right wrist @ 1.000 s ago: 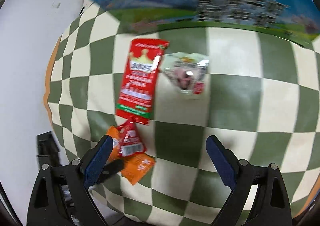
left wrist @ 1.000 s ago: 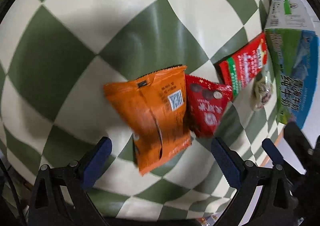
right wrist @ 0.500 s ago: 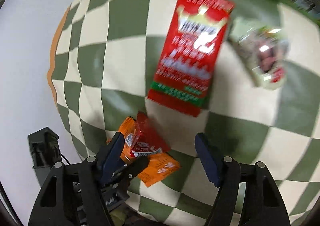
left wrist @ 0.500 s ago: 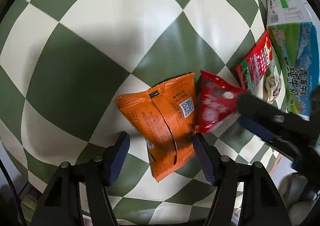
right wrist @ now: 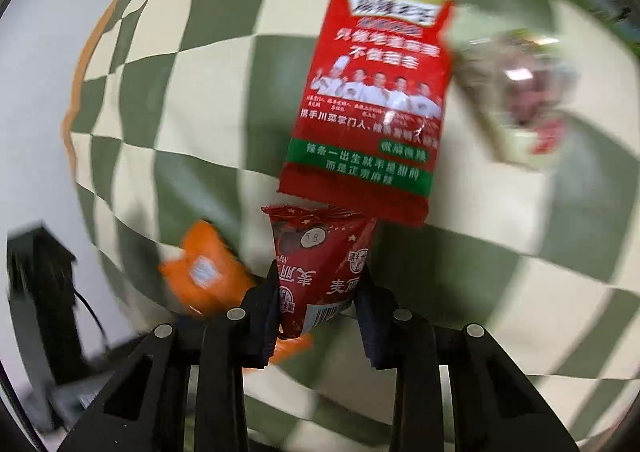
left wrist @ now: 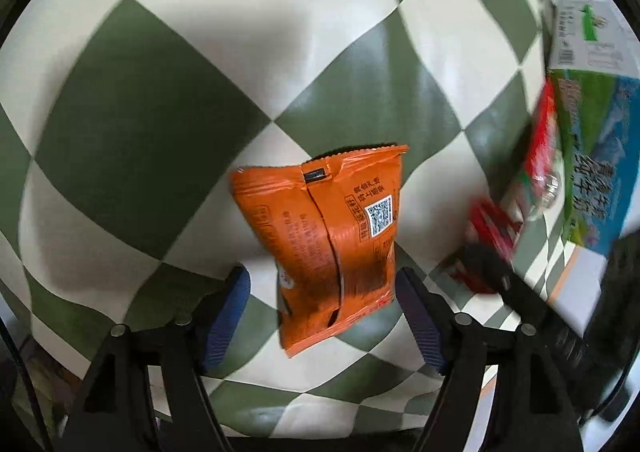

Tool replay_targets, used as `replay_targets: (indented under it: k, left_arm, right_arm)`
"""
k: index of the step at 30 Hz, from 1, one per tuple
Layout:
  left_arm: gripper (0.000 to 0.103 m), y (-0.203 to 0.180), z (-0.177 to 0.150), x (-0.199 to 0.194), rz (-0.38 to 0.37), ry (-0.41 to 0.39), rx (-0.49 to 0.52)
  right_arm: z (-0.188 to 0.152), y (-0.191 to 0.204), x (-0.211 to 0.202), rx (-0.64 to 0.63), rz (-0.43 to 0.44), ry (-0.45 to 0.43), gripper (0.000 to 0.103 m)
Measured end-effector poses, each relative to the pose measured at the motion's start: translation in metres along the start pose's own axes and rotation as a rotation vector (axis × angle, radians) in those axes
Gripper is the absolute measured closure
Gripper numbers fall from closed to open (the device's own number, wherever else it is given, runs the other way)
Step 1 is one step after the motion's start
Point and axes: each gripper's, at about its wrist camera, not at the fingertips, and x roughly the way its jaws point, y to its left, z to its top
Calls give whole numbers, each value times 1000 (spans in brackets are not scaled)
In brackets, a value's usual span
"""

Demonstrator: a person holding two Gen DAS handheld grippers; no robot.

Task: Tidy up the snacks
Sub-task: 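Grasp the orange packet with the left tool while the right tool grasps the small red packet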

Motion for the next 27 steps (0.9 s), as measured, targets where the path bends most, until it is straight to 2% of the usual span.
replay_targets:
  k: [3,6,8,11,14,16,18,20,23,27]
  left_arm:
    - [29,-17,9,6,59,-46,8]
    - [31,-52,8,10,142,-107,141]
    - [40,-76,4,14,192,-136,248]
    - [40,-109,-3,24,224,-143,389]
    - [39,-136,-9,37,244,-124,507]
    - [29,-138,-7,44,244,-79,501]
    - [22,-129,-5,45,202,-50,461]
    - [20,-123,-4,48,192,-31,425]
    - [20,-118,-6,50,244,-33,430]
    - [25,-146,-16,63,302,-68,438]
  right_arm:
    - [-16,-18,-18,-51,-131,-26,67]
    - [-29,-36,-29,-59,-206,-44,67]
    - [-37,-49,-34,-48,-239,-52,67]
    - [-43,-66,-39,-19,-242,-62,67]
    - [-44,-75,-42,8,-171,-41,61]
    - [-44,-81,-49,41,-119,-50,43]
    - [-43,-93,-62,74,-88,-79,38]
    - [-39,-103,-70,93,-59,-88,38]
    - [-31,-107,-69,107,-33,-76,38]
    - [-30,-102,-56,86,-59,-75,39]
